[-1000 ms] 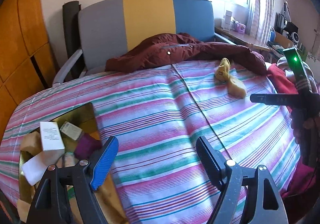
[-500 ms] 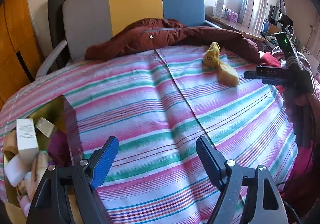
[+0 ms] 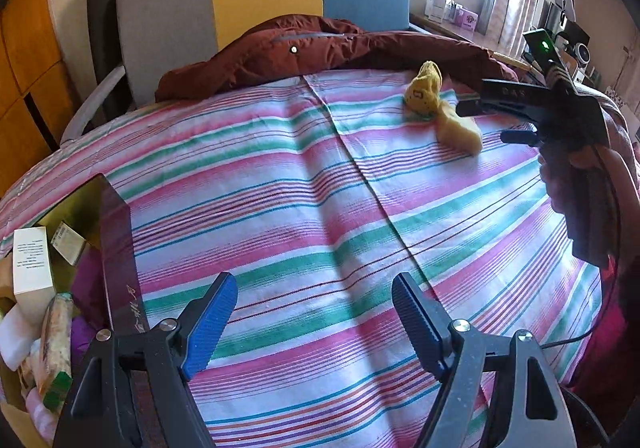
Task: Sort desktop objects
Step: 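Grasp the tan sponge with the right gripper, then hold the tan sponge in the right gripper while the left grasps the mustard sock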
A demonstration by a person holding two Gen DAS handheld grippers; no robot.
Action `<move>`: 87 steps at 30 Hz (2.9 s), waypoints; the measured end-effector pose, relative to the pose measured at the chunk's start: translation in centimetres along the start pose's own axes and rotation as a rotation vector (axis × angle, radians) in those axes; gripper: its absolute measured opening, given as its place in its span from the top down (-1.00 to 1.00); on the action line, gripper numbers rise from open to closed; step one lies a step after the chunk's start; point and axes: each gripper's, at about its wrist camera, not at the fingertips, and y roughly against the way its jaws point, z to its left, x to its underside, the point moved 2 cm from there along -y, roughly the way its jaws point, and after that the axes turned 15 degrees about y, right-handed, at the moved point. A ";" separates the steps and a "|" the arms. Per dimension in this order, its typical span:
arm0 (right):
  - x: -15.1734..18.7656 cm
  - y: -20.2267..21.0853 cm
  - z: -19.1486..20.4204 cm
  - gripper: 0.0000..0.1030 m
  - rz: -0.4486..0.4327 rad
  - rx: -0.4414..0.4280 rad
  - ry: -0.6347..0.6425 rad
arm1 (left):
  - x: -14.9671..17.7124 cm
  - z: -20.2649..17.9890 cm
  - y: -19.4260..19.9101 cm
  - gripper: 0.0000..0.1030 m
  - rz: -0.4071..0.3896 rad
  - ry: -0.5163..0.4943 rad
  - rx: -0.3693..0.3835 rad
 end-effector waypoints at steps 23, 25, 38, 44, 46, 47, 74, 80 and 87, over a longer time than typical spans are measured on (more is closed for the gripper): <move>-0.8 -2.2 1.0 -0.33 0.089 -0.034 0.095 | -1.5 -1.1 -1.4 -0.56 0.018 0.014 -0.007; -0.9 -1.7 1.3 -0.30 0.099 -0.009 0.135 | -2.1 -1.4 -1.4 -0.56 0.011 0.017 -0.007; 0.3 -1.3 -0.8 -0.29 0.199 0.085 0.161 | -7.1 -6.6 -3.9 -0.56 -0.033 -0.071 -0.021; 0.3 -0.8 -1.8 -0.28 0.200 0.114 0.143 | -9.8 -8.8 -5.2 -0.56 -0.030 -0.071 0.039; 0.4 -0.6 -2.5 -0.28 0.206 0.129 0.130 | -10.8 -9.6 -6.0 -0.56 -0.006 -0.053 0.090; 0.5 -0.6 -2.9 -0.28 0.212 0.144 0.126 | -11.2 -9.9 -6.3 -0.53 -0.002 -0.051 0.109; 0.3 -1.3 -2.9 -0.35 0.221 0.122 0.096 | -16.8 -19.6 -18.1 -0.16 0.023 -0.212 0.101; 0.2 -1.4 -2.6 -0.35 0.215 0.122 0.102 | -16.1 -18.7 -19.2 0.17 0.045 -0.195 0.087; 0.0 -1.3 -1.5 -0.33 0.197 0.101 0.137 | -14.8 -15.2 -17.2 0.26 0.002 -0.145 0.027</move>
